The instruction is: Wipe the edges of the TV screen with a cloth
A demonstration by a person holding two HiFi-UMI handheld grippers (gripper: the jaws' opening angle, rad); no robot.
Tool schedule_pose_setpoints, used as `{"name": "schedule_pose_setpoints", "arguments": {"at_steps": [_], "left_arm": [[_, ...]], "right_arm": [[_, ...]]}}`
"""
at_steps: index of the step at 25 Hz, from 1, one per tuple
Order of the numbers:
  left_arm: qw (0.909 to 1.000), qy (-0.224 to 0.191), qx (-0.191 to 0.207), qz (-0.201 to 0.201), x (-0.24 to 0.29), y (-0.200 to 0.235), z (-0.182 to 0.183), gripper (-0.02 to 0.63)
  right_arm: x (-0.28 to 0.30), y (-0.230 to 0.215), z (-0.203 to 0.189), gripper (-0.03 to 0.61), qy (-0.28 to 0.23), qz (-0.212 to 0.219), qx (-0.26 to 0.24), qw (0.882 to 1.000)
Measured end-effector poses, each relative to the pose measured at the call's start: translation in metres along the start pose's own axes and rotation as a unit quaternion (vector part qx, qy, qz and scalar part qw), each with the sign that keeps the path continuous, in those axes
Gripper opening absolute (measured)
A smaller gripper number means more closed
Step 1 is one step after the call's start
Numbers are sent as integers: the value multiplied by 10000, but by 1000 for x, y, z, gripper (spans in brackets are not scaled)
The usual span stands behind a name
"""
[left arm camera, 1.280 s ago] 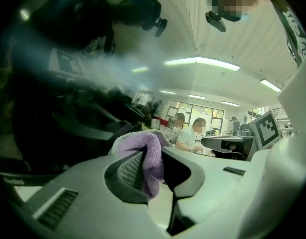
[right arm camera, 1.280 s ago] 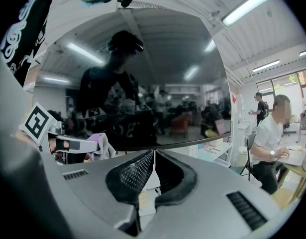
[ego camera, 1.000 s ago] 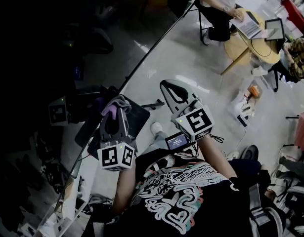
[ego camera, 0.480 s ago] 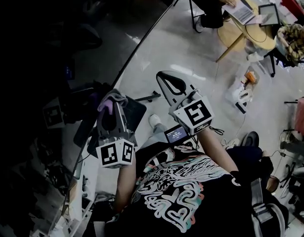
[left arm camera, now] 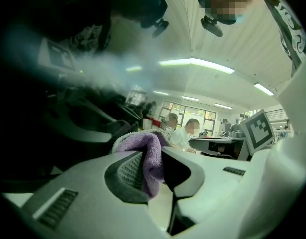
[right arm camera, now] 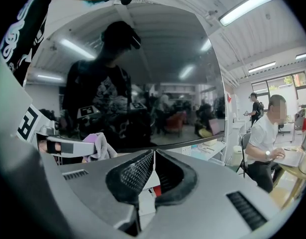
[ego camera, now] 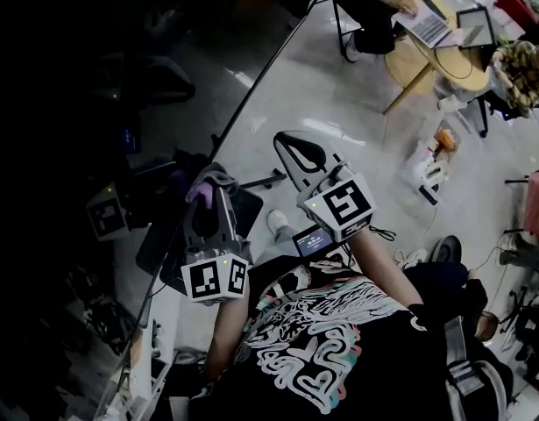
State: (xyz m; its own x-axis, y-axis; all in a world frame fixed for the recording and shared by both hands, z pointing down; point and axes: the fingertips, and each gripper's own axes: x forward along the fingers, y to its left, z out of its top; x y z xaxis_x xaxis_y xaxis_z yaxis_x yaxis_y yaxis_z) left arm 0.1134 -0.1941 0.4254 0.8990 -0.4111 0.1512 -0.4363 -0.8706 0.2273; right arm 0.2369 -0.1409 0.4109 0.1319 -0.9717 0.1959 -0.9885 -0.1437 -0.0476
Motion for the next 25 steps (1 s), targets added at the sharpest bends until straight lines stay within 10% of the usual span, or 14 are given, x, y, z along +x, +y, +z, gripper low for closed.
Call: {"name": "schedule_pose_setpoints", "arguments": {"at_steps": [25], "left_arm": [[9985,233,-291,-390,86,-44,12,69]], "right_arm": [[8,-111,24,34,-49,-478,270,9985]]}}
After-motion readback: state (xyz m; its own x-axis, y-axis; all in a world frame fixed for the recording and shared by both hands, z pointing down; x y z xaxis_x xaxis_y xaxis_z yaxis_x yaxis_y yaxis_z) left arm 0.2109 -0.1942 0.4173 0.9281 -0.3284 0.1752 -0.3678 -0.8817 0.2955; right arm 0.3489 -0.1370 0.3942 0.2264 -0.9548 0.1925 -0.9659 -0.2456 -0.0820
